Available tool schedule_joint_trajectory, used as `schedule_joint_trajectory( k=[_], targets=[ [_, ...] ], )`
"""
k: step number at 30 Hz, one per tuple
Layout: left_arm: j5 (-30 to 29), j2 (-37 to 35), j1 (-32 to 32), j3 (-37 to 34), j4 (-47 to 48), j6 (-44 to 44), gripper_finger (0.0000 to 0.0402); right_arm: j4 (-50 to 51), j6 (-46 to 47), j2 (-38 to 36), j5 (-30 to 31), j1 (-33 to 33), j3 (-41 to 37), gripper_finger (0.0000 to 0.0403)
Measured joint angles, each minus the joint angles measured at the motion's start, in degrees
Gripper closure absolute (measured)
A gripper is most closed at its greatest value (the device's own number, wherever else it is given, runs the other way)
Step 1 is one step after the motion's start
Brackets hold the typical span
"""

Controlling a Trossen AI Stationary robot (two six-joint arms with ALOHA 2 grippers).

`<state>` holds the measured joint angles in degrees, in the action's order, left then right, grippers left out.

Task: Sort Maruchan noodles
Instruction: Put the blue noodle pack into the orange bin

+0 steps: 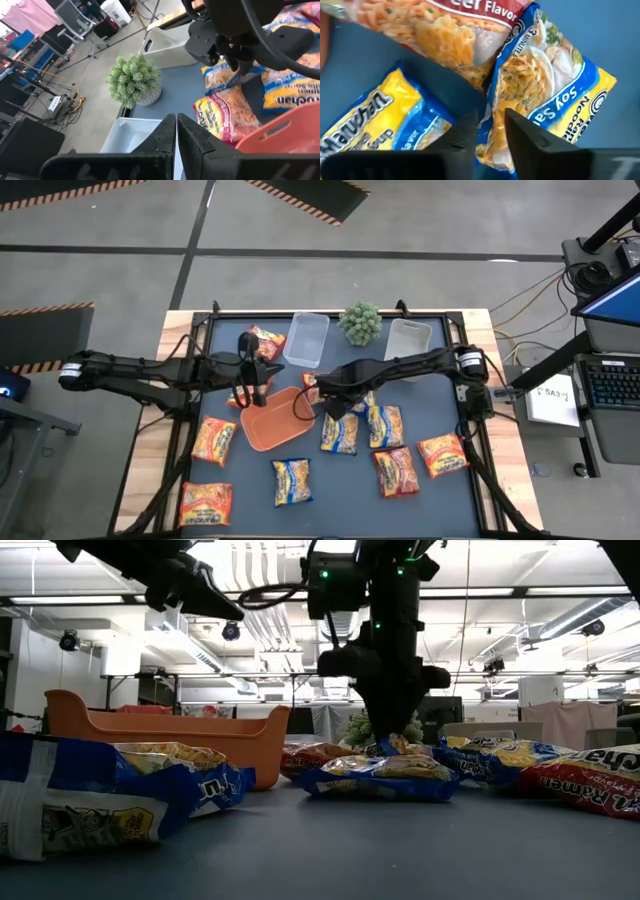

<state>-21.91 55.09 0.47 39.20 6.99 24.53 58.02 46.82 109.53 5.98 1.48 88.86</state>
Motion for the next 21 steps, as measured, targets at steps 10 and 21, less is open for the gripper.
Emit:
schedule_joint_trajectory(
  k=[10, 21],
  targets=[
    [4.7, 0.5, 0.0, 0.0, -4.6, -4.7, 0.0402, 2.7, -3.4, -12.7, 5.9, -2.0, -2.9, 0.0236],
    [5.0, 8.7, 0.0, 0.5, -14.0, -11.6, 0.0402, -13.9, 8.8, -35.6, -0.6, -3.0, -30.1, 0.0234]
  ],
)
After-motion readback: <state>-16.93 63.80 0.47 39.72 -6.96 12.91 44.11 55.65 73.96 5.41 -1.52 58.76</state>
